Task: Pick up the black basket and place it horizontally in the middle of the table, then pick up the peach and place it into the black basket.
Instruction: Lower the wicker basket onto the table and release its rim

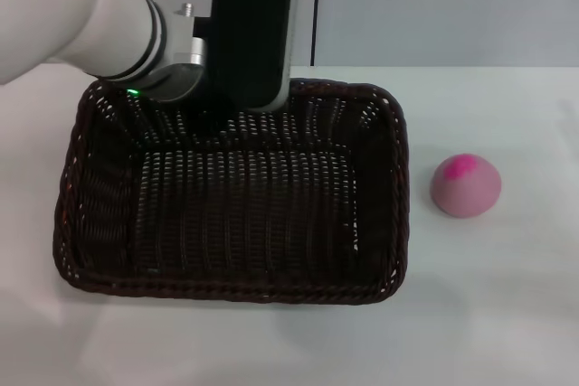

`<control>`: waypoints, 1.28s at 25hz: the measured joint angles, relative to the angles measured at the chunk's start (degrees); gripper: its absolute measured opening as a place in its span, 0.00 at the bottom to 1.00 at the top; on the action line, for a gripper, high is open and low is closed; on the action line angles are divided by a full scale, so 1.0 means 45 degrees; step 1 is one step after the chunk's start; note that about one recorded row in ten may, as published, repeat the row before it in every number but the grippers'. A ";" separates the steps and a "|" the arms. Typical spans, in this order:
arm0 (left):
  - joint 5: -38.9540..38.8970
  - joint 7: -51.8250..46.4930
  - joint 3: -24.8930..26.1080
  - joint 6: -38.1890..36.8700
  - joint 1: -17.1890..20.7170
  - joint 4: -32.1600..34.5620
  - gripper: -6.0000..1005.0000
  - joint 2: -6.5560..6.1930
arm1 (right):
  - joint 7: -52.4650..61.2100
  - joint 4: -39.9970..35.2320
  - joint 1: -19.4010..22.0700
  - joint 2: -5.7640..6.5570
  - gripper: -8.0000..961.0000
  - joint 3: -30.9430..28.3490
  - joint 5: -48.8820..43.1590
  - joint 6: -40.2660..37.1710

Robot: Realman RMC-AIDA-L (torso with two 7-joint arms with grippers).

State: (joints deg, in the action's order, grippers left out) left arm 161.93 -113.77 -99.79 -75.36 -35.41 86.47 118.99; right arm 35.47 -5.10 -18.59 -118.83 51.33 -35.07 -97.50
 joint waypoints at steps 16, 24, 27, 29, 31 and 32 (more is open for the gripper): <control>-0.0007 -0.0421 -0.0181 0.0329 0.0034 -0.0082 0.32 0.0023 | -0.0012 0.0000 -0.0048 0.0001 0.66 0.0000 0.0000 0.0202; 0.0007 -0.0499 -0.0160 0.0727 0.0190 0.0123 0.59 -0.0013 | -0.0011 0.0000 -0.0032 0.0001 0.66 -0.0079 0.0009 0.0200; -0.0151 -0.0539 0.0053 0.1250 0.0516 0.0586 0.60 -0.0032 | 0.0061 -0.0072 0.0069 0.0021 0.66 -0.0149 -0.0010 0.0110; -0.0343 -0.0595 0.0392 0.1682 0.0810 0.0952 0.60 -0.0058 | 0.0112 -0.0174 0.0126 0.0055 0.66 -0.0103 -0.0079 0.0100; -0.0788 -0.0621 0.0922 0.2164 0.1176 0.1351 0.60 -0.0083 | 0.0411 -0.0616 0.0328 0.0206 0.66 -0.0012 -0.0486 0.0096; -0.1134 -0.0624 0.1231 0.2388 0.1399 0.1566 0.60 -0.0088 | 0.0827 -0.1042 0.0493 0.0331 0.66 0.0002 -0.0948 0.0144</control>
State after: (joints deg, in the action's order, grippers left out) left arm 156.83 -116.58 -94.25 -64.62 -29.11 93.52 118.60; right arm 39.19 -9.79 -16.38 -117.34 51.34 -39.34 -96.85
